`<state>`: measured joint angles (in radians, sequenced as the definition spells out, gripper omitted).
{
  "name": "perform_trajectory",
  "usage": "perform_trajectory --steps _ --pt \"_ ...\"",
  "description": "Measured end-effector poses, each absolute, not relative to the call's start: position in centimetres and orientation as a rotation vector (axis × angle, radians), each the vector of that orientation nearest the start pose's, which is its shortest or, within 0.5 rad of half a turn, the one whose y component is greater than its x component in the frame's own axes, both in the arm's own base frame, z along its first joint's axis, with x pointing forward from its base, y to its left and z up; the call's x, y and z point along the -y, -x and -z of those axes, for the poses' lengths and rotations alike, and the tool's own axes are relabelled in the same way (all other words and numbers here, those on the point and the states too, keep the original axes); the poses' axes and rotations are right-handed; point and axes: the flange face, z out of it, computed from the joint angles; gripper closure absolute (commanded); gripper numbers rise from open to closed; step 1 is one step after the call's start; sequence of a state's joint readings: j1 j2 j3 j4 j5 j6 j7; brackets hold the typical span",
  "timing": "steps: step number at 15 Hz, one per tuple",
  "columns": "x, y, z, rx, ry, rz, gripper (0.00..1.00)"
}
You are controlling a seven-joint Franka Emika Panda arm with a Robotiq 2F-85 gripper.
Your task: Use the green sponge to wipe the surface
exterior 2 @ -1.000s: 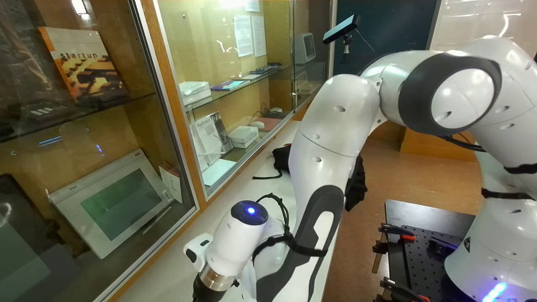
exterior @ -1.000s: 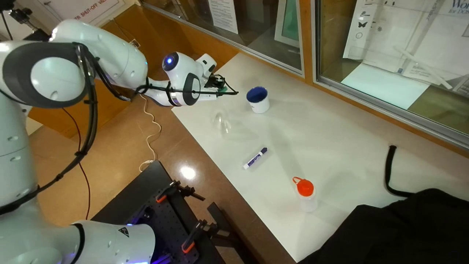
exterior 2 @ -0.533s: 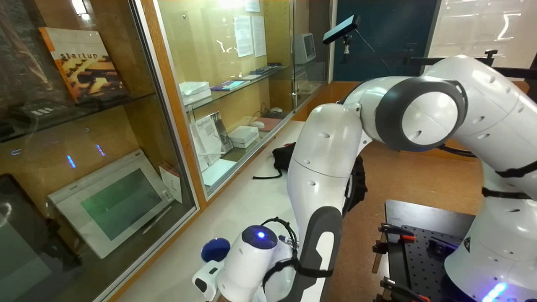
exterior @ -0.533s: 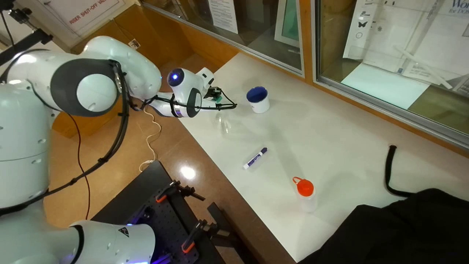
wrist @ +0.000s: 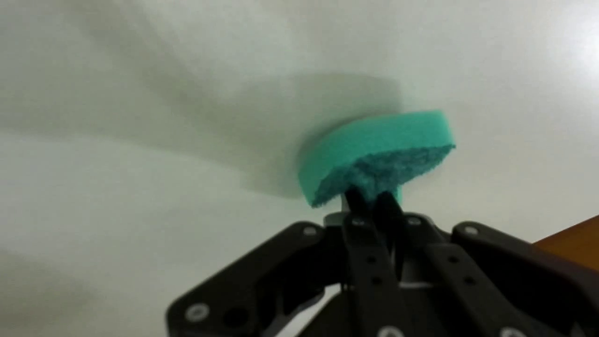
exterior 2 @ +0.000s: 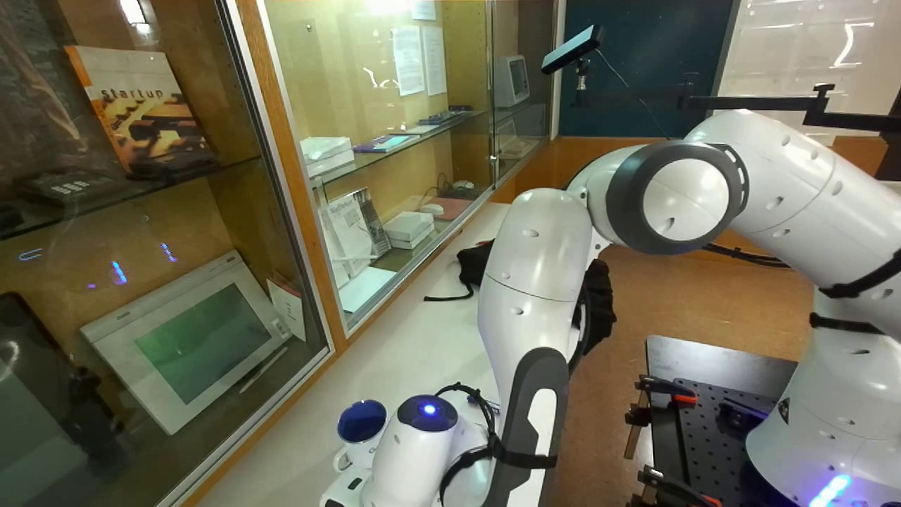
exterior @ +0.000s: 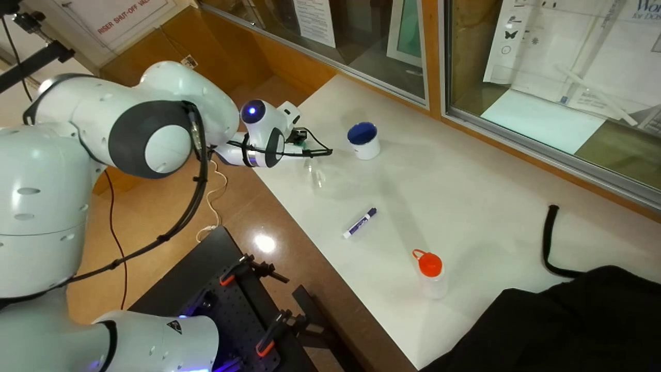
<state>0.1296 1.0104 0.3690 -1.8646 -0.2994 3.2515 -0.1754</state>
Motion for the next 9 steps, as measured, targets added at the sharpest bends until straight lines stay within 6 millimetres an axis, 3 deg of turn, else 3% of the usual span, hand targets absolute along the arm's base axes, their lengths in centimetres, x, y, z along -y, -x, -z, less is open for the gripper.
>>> perform_trajectory --steps 9 --pt "-36.3 -51.9 -6.2 1.229 2.452 0.381 0.98"
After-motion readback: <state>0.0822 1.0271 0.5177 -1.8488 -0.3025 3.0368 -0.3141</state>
